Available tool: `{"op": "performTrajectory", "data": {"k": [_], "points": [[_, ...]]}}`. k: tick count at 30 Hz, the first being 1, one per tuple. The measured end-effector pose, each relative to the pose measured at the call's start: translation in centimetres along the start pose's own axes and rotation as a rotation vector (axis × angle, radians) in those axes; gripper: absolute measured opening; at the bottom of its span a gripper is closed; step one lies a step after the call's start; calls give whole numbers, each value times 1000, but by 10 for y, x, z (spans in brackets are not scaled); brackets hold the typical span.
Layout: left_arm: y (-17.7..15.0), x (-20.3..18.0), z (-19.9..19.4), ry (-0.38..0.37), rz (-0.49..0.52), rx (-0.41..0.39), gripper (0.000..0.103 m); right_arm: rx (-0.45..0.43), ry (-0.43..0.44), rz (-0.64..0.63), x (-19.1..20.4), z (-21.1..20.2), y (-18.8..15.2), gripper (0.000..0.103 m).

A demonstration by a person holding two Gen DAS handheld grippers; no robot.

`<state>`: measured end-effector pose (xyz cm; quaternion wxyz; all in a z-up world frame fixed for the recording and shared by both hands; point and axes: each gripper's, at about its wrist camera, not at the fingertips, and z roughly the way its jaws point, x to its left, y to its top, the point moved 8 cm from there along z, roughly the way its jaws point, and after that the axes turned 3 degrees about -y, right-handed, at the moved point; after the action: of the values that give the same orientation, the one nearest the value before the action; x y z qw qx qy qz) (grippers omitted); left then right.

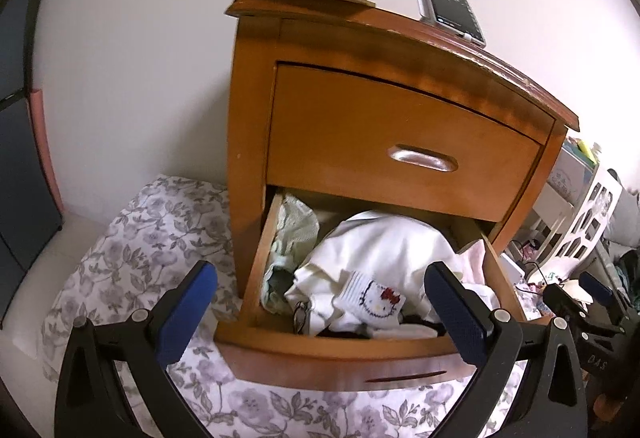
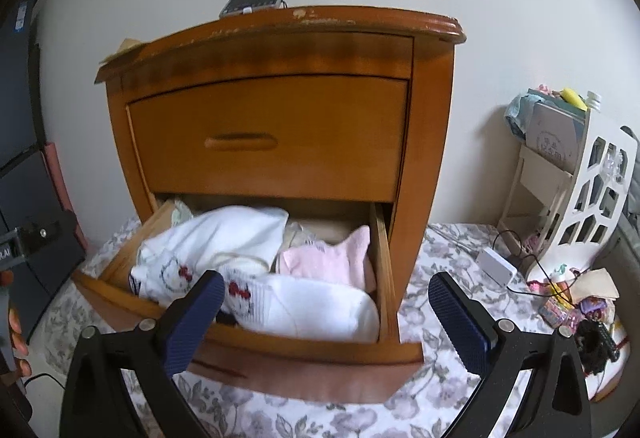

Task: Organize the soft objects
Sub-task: 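Move the right gripper over the white Hello Kitty sock in the drawer, then close the right gripper on the white sock with grey trim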

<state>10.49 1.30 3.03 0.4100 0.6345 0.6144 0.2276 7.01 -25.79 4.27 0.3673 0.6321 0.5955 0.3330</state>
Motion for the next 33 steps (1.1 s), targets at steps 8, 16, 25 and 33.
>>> {"op": "performTrajectory", "data": {"k": [8, 16, 25, 33], "points": [[-5, 1, 29, -32, -2, 109, 103, 60, 46, -69, 22, 20, 0, 103], [-15, 2, 54, -13, 41, 204, 103, 169, 81, -118, 41, 44, -15, 103], [-24, -1, 76, -23, 77, 282, 103, 260, 119, -113, 52, 64, -24, 102], [-27, 0, 86, -34, 73, 310, 103, 335, 162, -113, 62, 77, -32, 80]]}}
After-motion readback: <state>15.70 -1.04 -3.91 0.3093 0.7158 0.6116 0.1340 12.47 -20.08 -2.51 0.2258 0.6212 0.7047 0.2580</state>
